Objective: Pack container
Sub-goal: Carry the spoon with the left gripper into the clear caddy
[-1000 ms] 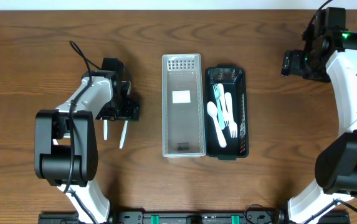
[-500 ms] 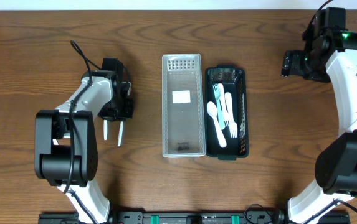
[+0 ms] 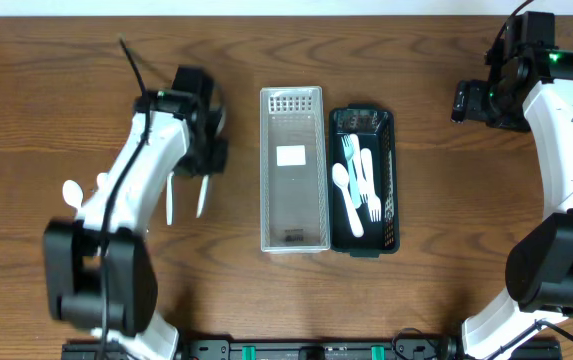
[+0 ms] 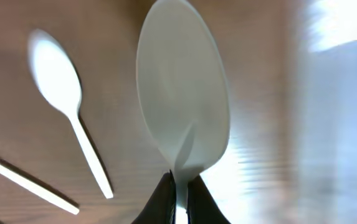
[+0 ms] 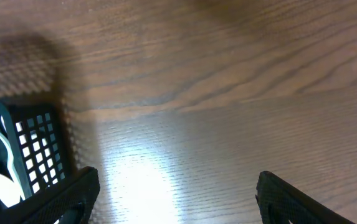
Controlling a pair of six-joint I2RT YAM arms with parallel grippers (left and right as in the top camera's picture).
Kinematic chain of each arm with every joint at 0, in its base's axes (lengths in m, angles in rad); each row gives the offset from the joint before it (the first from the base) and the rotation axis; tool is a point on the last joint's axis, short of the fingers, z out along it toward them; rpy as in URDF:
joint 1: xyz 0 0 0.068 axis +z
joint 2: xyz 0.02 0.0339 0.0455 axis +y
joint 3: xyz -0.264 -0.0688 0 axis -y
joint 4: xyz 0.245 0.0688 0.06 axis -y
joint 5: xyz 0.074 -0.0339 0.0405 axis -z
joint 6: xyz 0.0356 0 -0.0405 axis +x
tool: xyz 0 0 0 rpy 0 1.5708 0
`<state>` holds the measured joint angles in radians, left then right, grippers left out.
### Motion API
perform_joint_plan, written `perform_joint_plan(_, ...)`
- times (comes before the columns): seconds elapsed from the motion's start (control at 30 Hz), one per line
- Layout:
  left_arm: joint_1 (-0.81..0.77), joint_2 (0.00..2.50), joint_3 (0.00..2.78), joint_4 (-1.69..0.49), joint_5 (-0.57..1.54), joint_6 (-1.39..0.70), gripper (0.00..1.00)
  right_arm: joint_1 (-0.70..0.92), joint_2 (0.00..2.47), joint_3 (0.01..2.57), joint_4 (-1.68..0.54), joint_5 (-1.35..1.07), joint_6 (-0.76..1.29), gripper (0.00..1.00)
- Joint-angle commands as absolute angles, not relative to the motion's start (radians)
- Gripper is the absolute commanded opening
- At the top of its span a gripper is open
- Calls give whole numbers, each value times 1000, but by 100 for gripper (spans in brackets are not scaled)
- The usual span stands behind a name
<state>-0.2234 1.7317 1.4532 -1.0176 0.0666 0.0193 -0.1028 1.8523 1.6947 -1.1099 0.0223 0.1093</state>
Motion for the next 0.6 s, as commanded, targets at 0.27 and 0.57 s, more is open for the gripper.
perform_joint_plan(0.27,-519,1681,1572,-909,140,-326,6,-106,1861,1691,-1108,23,96,84)
perform_joint_plan(0.57,-588,1909,1572,-894,143,-373,6,-105,1861,1691,-1114,22,96,84)
